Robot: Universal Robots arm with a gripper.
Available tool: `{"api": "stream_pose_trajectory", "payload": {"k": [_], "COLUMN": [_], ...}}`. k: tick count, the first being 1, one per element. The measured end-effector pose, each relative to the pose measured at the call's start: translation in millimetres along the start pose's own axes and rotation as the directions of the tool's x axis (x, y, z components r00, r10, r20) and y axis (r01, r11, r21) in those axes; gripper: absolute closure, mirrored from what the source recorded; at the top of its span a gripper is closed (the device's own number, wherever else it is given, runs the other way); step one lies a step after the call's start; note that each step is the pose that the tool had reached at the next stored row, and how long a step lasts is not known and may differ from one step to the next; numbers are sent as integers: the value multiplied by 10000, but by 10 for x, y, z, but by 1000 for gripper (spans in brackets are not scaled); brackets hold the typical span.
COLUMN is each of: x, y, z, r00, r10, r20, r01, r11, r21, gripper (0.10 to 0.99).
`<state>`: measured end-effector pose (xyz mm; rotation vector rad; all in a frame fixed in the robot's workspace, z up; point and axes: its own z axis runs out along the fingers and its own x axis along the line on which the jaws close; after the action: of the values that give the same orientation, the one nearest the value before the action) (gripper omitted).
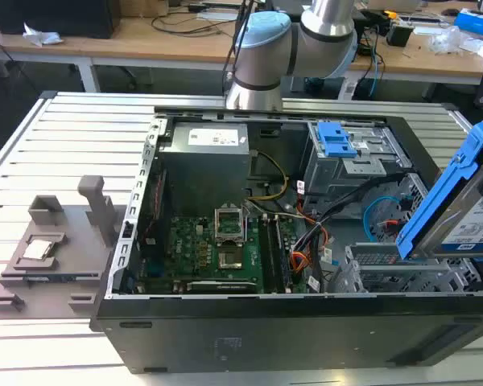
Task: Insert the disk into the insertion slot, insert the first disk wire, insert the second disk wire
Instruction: 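Insert the disk into the insertion slot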
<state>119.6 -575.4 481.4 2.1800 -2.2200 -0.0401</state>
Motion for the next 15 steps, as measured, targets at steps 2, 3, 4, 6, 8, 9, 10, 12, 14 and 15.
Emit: {"api": "stream_pose_trajectory", "payload": {"k": [2, 3, 4, 6, 8, 9, 10, 12, 14, 15], "x": [0, 0, 0, 0, 0, 1, 1, 2, 3, 3], "y": [0, -1, -1, 0, 31, 62, 79, 127, 173, 200], "z": [0, 10, 27, 54, 76, 84, 88, 98, 108, 113], "r00": [10000, 10000, 10000, 10000, 10000, 10000, 10000, 10000, 10000, 10000], "r10": [0, 0, 0, 0, 0, 0, 1, 1, 0, 0], "r20": [0, 0, 0, 1, -1, 0, 1, 1, 1, 0], "r01": [0, 0, 0, 0, 0, 0, -1, -1, 0, 0], "r11": [10000, 10000, 10000, 10000, 10000, 10000, 10000, 10000, 10000, 10000], "r21": [0, 0, 0, 0, 0, 0, 0, 0, 1, 0], "gripper": [722, 722, 722, 722, 722, 722, 722, 722, 722, 722]}}
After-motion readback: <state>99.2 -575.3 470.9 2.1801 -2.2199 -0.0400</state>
